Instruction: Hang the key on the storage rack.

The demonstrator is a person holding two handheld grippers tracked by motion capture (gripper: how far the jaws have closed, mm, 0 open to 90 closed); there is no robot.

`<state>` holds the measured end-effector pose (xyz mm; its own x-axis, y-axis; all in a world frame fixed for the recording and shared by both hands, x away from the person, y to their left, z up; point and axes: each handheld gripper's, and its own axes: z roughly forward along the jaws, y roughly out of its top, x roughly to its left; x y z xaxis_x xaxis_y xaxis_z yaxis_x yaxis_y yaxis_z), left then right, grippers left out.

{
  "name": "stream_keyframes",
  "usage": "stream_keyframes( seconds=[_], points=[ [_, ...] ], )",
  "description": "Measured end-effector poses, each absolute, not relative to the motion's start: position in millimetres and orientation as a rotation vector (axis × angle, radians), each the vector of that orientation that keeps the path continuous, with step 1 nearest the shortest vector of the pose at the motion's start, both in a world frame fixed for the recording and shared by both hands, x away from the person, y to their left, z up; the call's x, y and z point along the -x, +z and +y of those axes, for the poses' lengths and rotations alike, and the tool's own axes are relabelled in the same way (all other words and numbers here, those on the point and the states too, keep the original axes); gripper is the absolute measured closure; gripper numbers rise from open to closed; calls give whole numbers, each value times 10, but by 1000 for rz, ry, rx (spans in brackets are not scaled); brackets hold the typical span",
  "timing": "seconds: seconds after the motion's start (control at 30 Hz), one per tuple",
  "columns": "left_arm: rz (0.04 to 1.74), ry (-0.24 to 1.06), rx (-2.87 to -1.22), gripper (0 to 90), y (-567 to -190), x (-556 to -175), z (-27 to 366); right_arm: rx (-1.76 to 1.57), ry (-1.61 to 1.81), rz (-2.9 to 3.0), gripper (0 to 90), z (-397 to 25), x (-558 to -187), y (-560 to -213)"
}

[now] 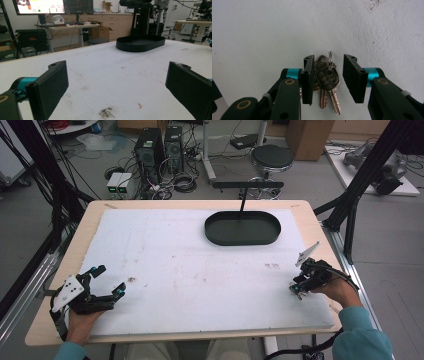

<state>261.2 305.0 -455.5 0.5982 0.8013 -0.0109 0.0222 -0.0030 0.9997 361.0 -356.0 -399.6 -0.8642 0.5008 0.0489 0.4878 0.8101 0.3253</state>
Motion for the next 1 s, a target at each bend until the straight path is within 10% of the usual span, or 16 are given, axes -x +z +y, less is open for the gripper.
stream_keyframes(
  seconds=[1.0],
  points=[
    [743,712,-1462,50,-4554,-2613,3053,-791,503,2942,722,-3525,-3623,-3929]
  ],
)
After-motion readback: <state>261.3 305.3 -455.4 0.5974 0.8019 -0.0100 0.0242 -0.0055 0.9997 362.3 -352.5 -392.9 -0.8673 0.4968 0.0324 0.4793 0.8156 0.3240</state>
